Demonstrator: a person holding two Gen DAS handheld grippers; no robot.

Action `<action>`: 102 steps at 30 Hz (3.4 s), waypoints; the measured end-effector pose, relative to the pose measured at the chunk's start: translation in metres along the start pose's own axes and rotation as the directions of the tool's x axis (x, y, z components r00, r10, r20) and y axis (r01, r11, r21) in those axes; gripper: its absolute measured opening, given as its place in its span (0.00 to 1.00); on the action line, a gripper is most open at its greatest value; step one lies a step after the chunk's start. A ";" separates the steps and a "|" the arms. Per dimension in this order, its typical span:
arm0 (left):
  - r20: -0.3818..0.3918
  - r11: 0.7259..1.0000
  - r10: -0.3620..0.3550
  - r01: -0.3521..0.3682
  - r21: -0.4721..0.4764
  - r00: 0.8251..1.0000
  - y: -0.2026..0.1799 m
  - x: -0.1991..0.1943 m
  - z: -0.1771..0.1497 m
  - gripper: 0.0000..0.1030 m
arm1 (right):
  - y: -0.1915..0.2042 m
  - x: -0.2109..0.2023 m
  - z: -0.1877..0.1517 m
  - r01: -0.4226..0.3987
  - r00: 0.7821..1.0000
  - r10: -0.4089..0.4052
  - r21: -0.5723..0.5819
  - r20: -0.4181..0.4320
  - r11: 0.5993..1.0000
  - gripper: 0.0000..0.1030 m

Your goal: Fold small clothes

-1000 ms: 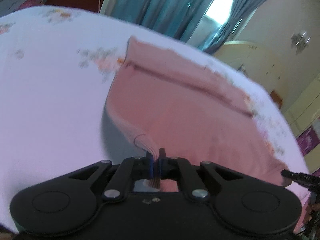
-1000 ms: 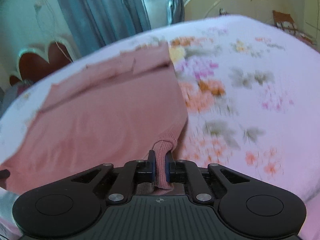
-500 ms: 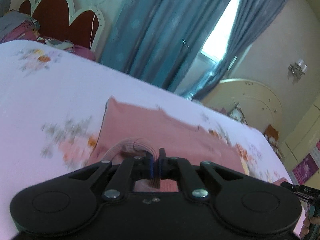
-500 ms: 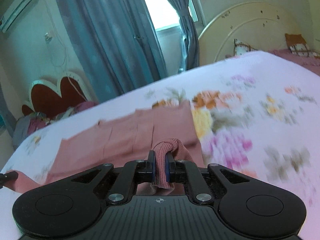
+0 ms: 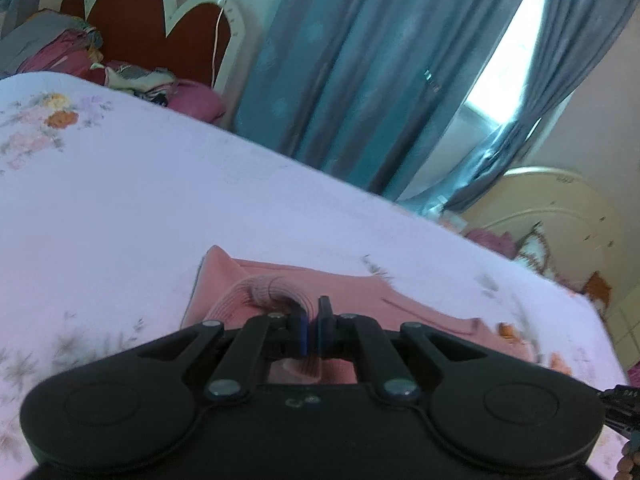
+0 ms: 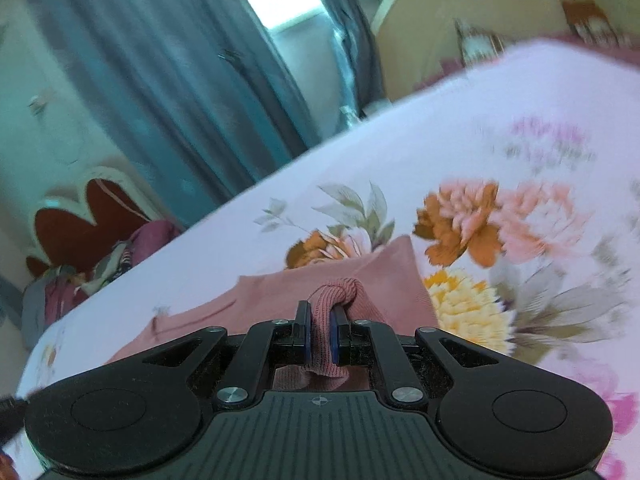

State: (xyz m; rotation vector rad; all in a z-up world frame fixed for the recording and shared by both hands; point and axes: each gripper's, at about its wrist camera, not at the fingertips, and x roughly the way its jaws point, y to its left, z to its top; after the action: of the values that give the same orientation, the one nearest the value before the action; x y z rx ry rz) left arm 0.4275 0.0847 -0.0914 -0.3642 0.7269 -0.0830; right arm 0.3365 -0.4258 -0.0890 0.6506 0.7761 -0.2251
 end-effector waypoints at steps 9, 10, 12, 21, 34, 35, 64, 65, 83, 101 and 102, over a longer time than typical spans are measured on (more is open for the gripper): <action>-0.081 0.983 0.142 -0.131 0.129 0.987 0.002 0.050 -0.007 0.24 | -0.017 0.057 0.009 0.018 0.995 -0.017 0.014 -0.101 1.000 0.11; -0.069 0.982 0.146 -0.136 0.128 0.987 0.007 0.047 -0.005 0.26 | -0.020 0.057 0.011 0.004 0.995 -0.002 0.022 -0.099 1.000 0.22; -0.056 0.988 0.122 -0.115 0.107 0.991 0.017 0.038 -0.001 0.52 | -0.021 0.053 0.016 0.003 0.998 -0.002 0.014 -0.060 1.000 0.63; -0.066 0.967 -0.055 0.069 0.245 0.996 0.016 0.015 0.008 0.59 | -0.016 0.052 0.025 -0.074 0.997 0.067 -0.212 -0.036 0.974 0.73; -0.178 0.918 0.056 0.019 0.397 0.983 0.011 0.079 -0.001 0.51 | -0.001 0.093 0.010 -0.100 0.988 0.036 -0.435 -0.152 0.895 0.54; -0.182 0.918 0.052 0.025 0.395 0.982 0.014 0.079 0.000 0.52 | -0.001 0.095 0.009 -0.104 0.987 0.035 -0.446 -0.160 0.889 0.54; 0.139 0.927 0.146 -0.185 0.327 0.979 -0.005 0.058 -0.008 0.04 | 0.009 0.094 0.007 0.062 0.996 -0.032 -0.380 0.084 0.923 0.08; 0.152 0.928 0.146 -0.189 0.321 0.978 -0.007 0.057 -0.006 0.04 | 0.013 0.089 0.008 0.058 0.993 -0.012 -0.391 0.118 0.919 0.08; 0.174 0.875 0.231 -0.283 0.393 0.957 -0.009 0.037 -0.025 0.35 | 0.008 0.060 0.007 0.141 0.983 -0.080 -0.396 0.166 0.907 0.32; 0.000 0.911 0.162 -0.150 0.384 0.987 -0.028 0.004 -0.089 0.43 | 0.052 0.060 -0.086 0.004 0.998 -0.035 -0.526 -0.048 0.851 0.22; 0.003 0.912 0.162 -0.151 0.382 0.987 -0.023 0.003 -0.089 0.43 | 0.045 0.059 -0.085 0.012 0.998 -0.039 -0.515 -0.041 0.857 0.22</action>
State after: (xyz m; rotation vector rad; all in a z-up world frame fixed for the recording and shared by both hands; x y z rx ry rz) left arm 0.3715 0.0363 -0.1465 0.0695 0.7481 -0.0763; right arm 0.3475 -0.3358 -0.1554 0.1346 0.8498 -0.0173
